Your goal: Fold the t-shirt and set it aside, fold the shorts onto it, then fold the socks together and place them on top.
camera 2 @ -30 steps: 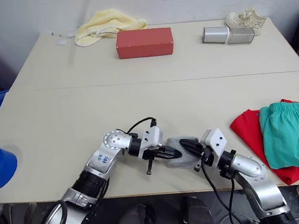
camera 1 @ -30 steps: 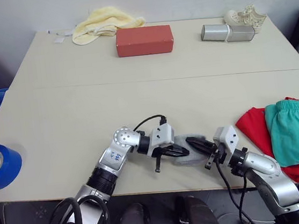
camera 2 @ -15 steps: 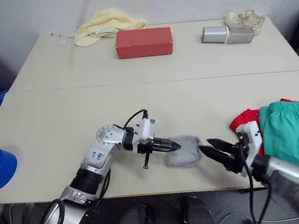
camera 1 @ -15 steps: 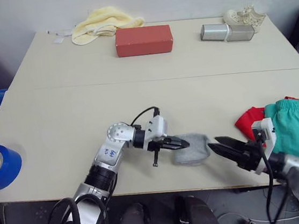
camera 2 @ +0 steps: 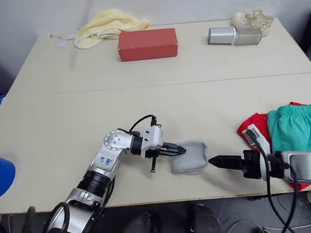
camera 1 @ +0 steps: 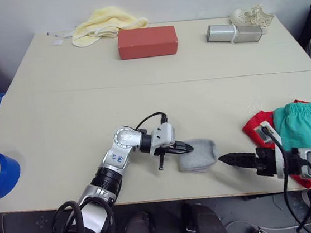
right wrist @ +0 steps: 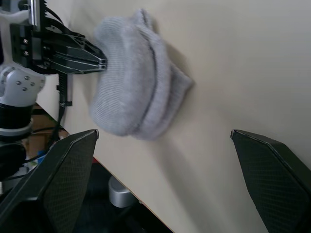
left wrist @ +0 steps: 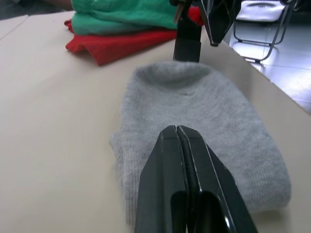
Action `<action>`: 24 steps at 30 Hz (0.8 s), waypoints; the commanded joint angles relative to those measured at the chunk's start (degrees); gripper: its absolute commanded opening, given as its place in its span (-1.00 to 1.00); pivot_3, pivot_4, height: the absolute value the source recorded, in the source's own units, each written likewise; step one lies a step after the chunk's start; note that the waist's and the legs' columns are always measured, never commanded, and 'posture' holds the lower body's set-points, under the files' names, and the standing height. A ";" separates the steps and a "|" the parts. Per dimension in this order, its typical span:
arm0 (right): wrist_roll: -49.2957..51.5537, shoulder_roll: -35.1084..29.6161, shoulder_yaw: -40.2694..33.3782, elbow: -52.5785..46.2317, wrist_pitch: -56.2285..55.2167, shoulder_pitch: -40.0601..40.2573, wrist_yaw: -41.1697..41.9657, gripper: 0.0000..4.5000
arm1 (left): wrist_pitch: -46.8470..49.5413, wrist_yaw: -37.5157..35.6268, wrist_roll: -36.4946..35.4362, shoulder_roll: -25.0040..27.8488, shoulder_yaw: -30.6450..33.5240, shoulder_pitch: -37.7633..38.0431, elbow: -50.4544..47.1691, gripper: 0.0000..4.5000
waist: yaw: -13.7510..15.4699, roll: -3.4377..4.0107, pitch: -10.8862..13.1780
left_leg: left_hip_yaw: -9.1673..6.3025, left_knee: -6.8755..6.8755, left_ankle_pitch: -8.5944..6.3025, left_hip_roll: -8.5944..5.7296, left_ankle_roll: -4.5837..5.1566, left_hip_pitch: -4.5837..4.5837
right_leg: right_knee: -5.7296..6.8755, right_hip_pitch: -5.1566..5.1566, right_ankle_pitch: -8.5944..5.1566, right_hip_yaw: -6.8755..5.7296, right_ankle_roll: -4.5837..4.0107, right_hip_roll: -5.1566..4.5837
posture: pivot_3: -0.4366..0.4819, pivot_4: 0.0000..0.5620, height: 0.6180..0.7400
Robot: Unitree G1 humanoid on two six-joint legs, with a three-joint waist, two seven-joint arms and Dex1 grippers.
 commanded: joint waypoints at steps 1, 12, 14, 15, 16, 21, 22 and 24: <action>2.90 2.86 5.64 1.52 0.12 -1.41 -5.41 0.99 | -0.57 0.25 -0.16 -0.25 0.09 0.98 -0.86 -1.00 | -0.08 -0.03 -0.02 | 0.00 0.00 0.00 0.00 0.00 0.00 | 0.00 0.00 0.00 0.00 0.00 0.00 | -0.05 -0.47 1.00; 3.79 9.29 10.92 5.04 -0.18 -6.49 -11.51 0.73 | -1.18 0.42 0.13 0.36 0.47 1.19 -0.46 -1.00 | -1.32 -0.22 -0.14 | -0.01 -0.05 0.04 0.09 -0.07 0.06 | 0.01 0.03 0.01 0.00 -0.02 0.04 | -0.05 -0.47 1.00; 3.98 10.08 10.76 5.36 -0.53 -6.66 -12.07 0.43 | -1.19 0.54 0.16 0.39 0.51 1.15 -0.37 -1.00 | -1.32 -0.22 -0.14 | 0.00 -0.06 0.04 0.10 -0.08 0.06 | 0.01 0.02 0.00 0.00 -0.03 0.05 | -0.05 -0.47 1.00; 3.99 10.25 10.72 5.46 -0.56 -6.74 -12.16 0.27 | -1.21 0.54 0.15 0.42 0.54 1.14 -0.34 -1.00 | -1.31 -0.22 -0.14 | -0.01 -0.07 0.04 0.10 -0.08 0.05 | 0.01 0.01 0.00 0.00 -0.03 0.05 | -0.05 -0.47 1.00; 3.94 10.35 10.73 5.53 -0.42 -6.87 -11.88 0.09 | -1.23 0.56 0.14 0.46 0.58 1.14 -0.30 -1.00 | -1.30 -0.22 -0.14 | 0.00 -0.08 0.04 0.10 -0.08 0.05 | 0.01 0.01 0.00 0.00 -0.03 0.05 | -0.05 -0.47 1.00; 4.41 11.90 11.08 5.08 -1.23 -7.24 -12.22 -0.71 | -0.99 0.86 -0.45 1.20 1.48 1.98 -0.76 -1.00 | -1.31 -0.21 -0.14 | 0.00 -0.08 0.04 0.10 -0.08 0.02 | 0.00 -0.02 0.00 0.00 -0.03 0.05 | -0.05 -0.47 1.00; 4.39 11.98 10.93 5.07 -1.46 -7.10 -12.32 -0.85 | -0.78 0.96 -0.73 1.15 1.70 2.10 -0.91 -1.00 | -1.31 -0.23 -0.15 | 0.00 -0.09 0.04 0.10 -0.08 0.03 | 0.00 -0.02 0.00 0.00 -0.03 0.05 | -0.05 -0.47 1.00; 5.01 11.69 10.11 4.84 -2.02 -6.62 -12.38 -0.98 | 0.11 0.86 -2.10 1.12 2.75 2.20 -1.58 -1.00 | -1.29 -0.25 -0.16 | -0.01 -0.08 0.04 0.12 -0.08 0.03 | -0.02 0.00 0.00 -0.01 -0.03 0.05 | -0.05 -0.47 1.00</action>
